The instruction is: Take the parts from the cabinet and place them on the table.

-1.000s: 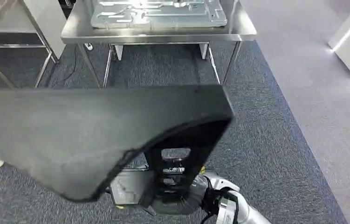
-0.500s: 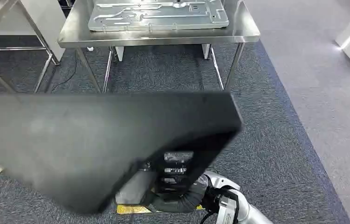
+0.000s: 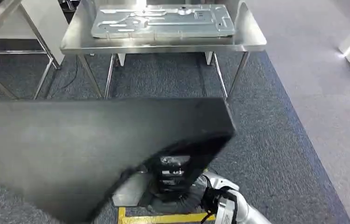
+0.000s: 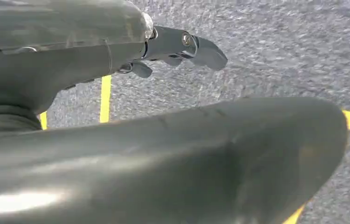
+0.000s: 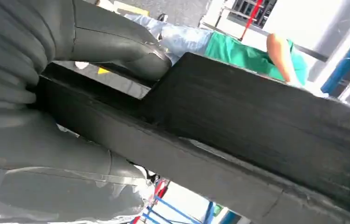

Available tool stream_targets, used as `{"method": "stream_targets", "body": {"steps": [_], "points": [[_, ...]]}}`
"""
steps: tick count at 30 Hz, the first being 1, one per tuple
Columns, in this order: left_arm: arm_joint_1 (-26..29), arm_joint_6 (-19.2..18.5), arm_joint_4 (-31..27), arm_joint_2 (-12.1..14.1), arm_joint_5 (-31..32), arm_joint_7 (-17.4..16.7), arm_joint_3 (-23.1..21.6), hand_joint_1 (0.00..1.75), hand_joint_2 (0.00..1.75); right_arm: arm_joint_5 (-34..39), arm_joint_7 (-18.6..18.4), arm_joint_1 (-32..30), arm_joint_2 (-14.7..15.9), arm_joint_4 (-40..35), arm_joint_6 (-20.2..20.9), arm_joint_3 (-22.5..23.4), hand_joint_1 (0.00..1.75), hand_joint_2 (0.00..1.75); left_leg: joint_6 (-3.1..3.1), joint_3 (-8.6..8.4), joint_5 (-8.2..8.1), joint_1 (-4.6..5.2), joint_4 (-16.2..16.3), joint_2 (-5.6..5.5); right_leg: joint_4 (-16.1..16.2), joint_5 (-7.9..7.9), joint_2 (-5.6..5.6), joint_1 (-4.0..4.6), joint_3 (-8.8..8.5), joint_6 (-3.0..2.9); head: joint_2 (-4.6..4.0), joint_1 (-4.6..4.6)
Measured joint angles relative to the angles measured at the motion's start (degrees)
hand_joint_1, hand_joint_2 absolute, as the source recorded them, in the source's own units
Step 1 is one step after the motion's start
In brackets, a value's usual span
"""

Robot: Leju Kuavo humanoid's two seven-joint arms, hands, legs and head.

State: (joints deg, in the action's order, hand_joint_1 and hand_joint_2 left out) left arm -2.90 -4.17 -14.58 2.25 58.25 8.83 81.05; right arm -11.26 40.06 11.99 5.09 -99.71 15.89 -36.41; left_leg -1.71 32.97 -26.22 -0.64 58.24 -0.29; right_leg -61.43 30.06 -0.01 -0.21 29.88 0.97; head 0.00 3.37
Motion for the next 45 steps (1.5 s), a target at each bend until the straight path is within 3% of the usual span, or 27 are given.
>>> {"method": "stream_targets", "body": {"steps": [4,5,7,9,11,13,15,17,19,20,21,22,24,25,26,27,29,31,34,35,36,37,39,40,41,44,45], "points": [[-0.1,-0.3,0.0,0.0,0.3,0.5,0.0,0.0,0.0,-0.2,0.0,-0.4,0.1,-0.1,-0.5,0.1,1.68,1.75,-0.41,-1.25,-1.41,0.1,-0.1,-0.14,-14.0,6.04,-0.01,-0.12,10.11,0.7,0.0,-0.04],[0.0,-0.3,0.0,0.0,0.3,0.5,0.0,0.0,0.0,-0.2,0.0,-0.5,0.1,-0.1,-0.5,0.1,1.68,1.75,-0.38,-1.8,-1.89,0.13,-0.1,-0.19,-14.4,5.75,-0.02,-0.12,11.46,0.7,0.0,-0.04],[0.0,-0.3,0.0,0.0,0.3,0.5,0.0,0.0,0.0,-0.2,0.0,-0.6,0.1,-0.1,-0.5,0.1,1.68,1.75,-0.23,-3.33,-2.96,0.28,-0.1,-0.31,-8.4,1.16,-0.01,0.01,10.32,0.14,0.0,-0.04],[0.0,-0.3,0.0,0.0,0.3,0.6,0.0,0.0,0.0,-0.2,0.0,-0.6,0.1,-0.1,-0.5,0.1,1.68,1.75,-0.09,-4.31,-4.14,0.37,-0.3,-0.33,1.1,-6.45,-0.04,0.57,7.33,-1.32,0.0,-0.07],[-0.3,-0.3,0.0,-0.3,0.3,0.6,0.0,0.0,0.0,-0.3,-0.1,-0.6,0.1,-0.1,-0.5,0.1,1.68,1.75,0.73,-5.06,-4.79,0.43,-0.5,-0.51,2.0,-5.33,0.09,0.98,7.26,-1.57,0.0,-0.13],[-0.2,-0.3,0.0,-0.3,0.3,0.6,0.0,0.0,0.0,-0.3,-0.1,-0.7,0.1,-0.2,-0.5,0.2,1.68,1.75,1.54,-5.83,-3.87,0.51,-0.1,-0.34,2.8,-5.58,0.23,0.9,6.66,-2.15,0.0,-0.09],[-0.4,-0.3,0.0,-0.2,0.3,0.6,0.0,0.0,0.0,-0.3,-0.1,-0.6,-0.1,-0.3,-0.5,0.2,1.68,1.75,1.88,-5.56,-4.2,0.48,2.1,-0.06,3.8,-5.28,0.13,0.31,4.47,-2.44,0.0,-0.13],[-0.6,-0.3,0.0,-0.1,0.3,0.6,0.0,0.0,0.0,-0.3,-0.1,-0.4,-0.3,-0.3,-0.5,0.2,1.68,1.75,2.34,-1.13,-5.75,0.32,9.4,-0.05,3.9,-4.49,0.02,0.32,3.51,-2.84,0.0,0.04],[-0.4,-0.3,0.0,0.0,0.2,0.6,0.0,0.0,0.0,-0.3,-0.1,-0.5,-0.3,-0.3,-0.4,0.2,1.68,1.75,2.63,3.68,-10.19,0.2,15.7,-0.05,3.9,-3.59,0.03,0.35,2.71,-2.91,0.0,0.07],[-0.2,-0.3,0.0,0.0,0.1,0.6,0.0,0.0,0.0,-0.3,-0.1,-0.6,-0.3,-0.3,-0.4,0.2,1.68,1.75,2.81,5.16,-11.0,0.13,16.6,-0.05,3.9,-3.13,0.08,0.34,2.15,-2.91,0.0,0.07],[-0.1,-0.3,0.0,0.0,0.0,0.5,0.0,0.0,0.0,-0.3,-0.1,-0.6,-0.3,-0.3,-0.4,0.2,1.68,1.75,2.87,5.45,-10.17,0.01,15.2,-0.04,3.9,-2.67,0.16,0.32,1.5,-2.85,0.0,0.07],[-0.2,-0.3,0.0,0.0,0.0,0.5,0.0,0.0,0.0,-0.3,-0.1,-0.6,-0.4,-0.3,-0.4,0.2,1.68,1.75,2.99,4.75,-7.64,-0.09,11.7,-0.02,3.9,-2.1,0.18,0.31,0.72,-2.71,0.0,0.07],[-0.1,-0.3,0.0,0.0,0.0,0.5,0.0,0.0,0.0,-0.3,-0.1,-0.5,-0.5,-0.3,-0.3,0.2,1.68,1.75,2.89,1.87,0.35,-0.19,1.7,0.15,3.9,-0.85,0.06,0.22,-0.98,-2.28,0.0,0.04],[-0.1,-0.3,0.0,-0.1,0.0,0.5,0.0,0.0,0.0,-0.3,-0.1,-0.5,-0.6,-0.2,-0.3,0.2,1.68,1.75,2.53,2.23,0.73,0.14,1.4,0.26,3.7,-0.41,0.06,0.35,-1.53,-1.9,0.0,0.02],[-0.2,-0.3,0.0,-0.1,0.0,0.5,0.0,0.0,0.0,-0.3,-0.1,-0.4,-0.6,-0.1,-0.3,0.2,1.68,1.75,1.98,2.08,-0.96,0.47,1.1,0.51,3.8,-0.14,0.24,0.36,-1.29,-1.52,0.0,0.11],[-0.2,-0.3,0.0,-0.1,0.0,0.5,0.0,0.0,0.0,-0.3,-0.2,-0.4,-0.7,-0.1,-0.2,0.2,1.68,1.75,1.39,1.76,0.68,0.52,1.0,0.48,3.8,0.22,0.2,0.37,-1.35,-1.09,0.0,0.0],[-0.1,-0.3,0.0,-0.1,0.0,0.5,0.0,0.0,0.0,-0.3,-0.1,-0.4,-0.7,-0.2,-0.2,0.2,1.68,1.75,0.37,0.91,0.27,0.2,0.8,0.15,2.5,-0.04,0.17,0.49,-1.91,-0.32,0.0,0.04],[-0.3,-0.3,0.0,-0.1,0.0,0.5,0.0,0.0,0.0,-0.3,-0.1,-0.2,-0.7,-0.3,-0.1,0.2,1.68,1.75,-0.25,-0.13,-0.1,0.08,0.5,0.1,-0.8,1.39,0.13,0.23,-0.68,0.14,0.0,-0.17],[-0.3,-0.3,0.0,-0.1,0.0,0.5,0.0,0.0,0.0,0.0,-0.1,-0.5,-0.7,-0.3,0.0,0.2,1.68,1.75,-0.52,-0.61,-0.96,0.18,0.5,0.01,-12.4,6.53,0.14,-0.07,7.4,0.85,0.0,-0.22],[-0.2,-0.3,0.0,-0.1,0.0,0.5,0.0,0.0,0.0,0.5,-0.1,-0.7,-0.7,-0.3,0.4,0.3,1.68,1.75,-0.49,-0.91,-1.3,0.2,0.5,0.01,-14.3,6.8,0.13,-0.08,9.42,0.95,0.0,-0.22],[-0.1,-0.2,0.0,-0.1,0.0,0.5,0.0,0.0,0.0,1.2,-0.1,-0.9,-0.7,-0.3,0.8,0.4,1.68,1.75,-0.46,-1.39,-1.71,0.22,0.5,0.25,-13.5,5.36,0.12,-0.07,10.06,0.77,0.0,-0.22],[-0.1,-0.2,0.0,-0.1,0.0,0.5,0.0,0.0,0.0,1.8,-0.1,-0.9,-0.7,-0.3,1.1,0.6,1.68,1.75,-0.43,-2.02,-2.14,0.25,0.5,0.46,-10.5,2.44,0.03,-0.04,9.48,0.55,0.0,-0.22],[-0.1,-0.2,0.0,-0.1,0.0,0.5,0.0,0.0,0.0,2.3,-0.1,-0.7,-0.7,-0.2,1.4,1.0,1.68,1.75,-0.12,-3.55,-3.12,0.4,0.4,0.56,-1.0,-4.48,-0.58,0.28,6.24,-0.5,0.0,-0.24],[0.0,-0.2,0.0,-0.3,0.0,0.5,0.0,0.0,0.0,2.4,-0.1,-0.6,-0.7,-0.1,1.4,1.1,1.68,1.75,0.14,-3.92,-3.51,0.36,0.3,0.77,1.2,-4.91,-1.07,0.75,5.34,-0.82,0.0,-0.18],[-0.2,-0.2,0.0,-0.3,0.0,0.5,0.1,0.0,0.0,2.5,-0.1,-0.6,-0.7,0.1,1.5,1.2,1.68,1.75,0.5,-4.19,-3.72,0.5,0.2,0.81,1.3,-1.56,-1.07,1.06,6.06,-0.99,0.0,-0.13],[-0.3,-0.2,0.0,-0.3,0.0,0.6,0.0,0.0,0.0,2.3,-0.1,-0.5,-0.7,0.2,1.4,1.6,1.68,1.75,1.98,-5.1,-3.31,0.69,0.9,1.28,2.4,-3.51,-0.63,0.77,4.88,-2.67,0.0,-0.28],[-0.4,-0.2,0.0,-0.3,0.1,0.6,0.0,0.0,0.0,2.0,-0.2,-0.5,-0.8,0.2,1.2,1.7,1.68,1.75,2.13,-5.07,-4.09,0.62,1.5,1.25,3.0,-4.08,-0.6,0.28,3.7,-2.67,0.02,-0.28]]}}
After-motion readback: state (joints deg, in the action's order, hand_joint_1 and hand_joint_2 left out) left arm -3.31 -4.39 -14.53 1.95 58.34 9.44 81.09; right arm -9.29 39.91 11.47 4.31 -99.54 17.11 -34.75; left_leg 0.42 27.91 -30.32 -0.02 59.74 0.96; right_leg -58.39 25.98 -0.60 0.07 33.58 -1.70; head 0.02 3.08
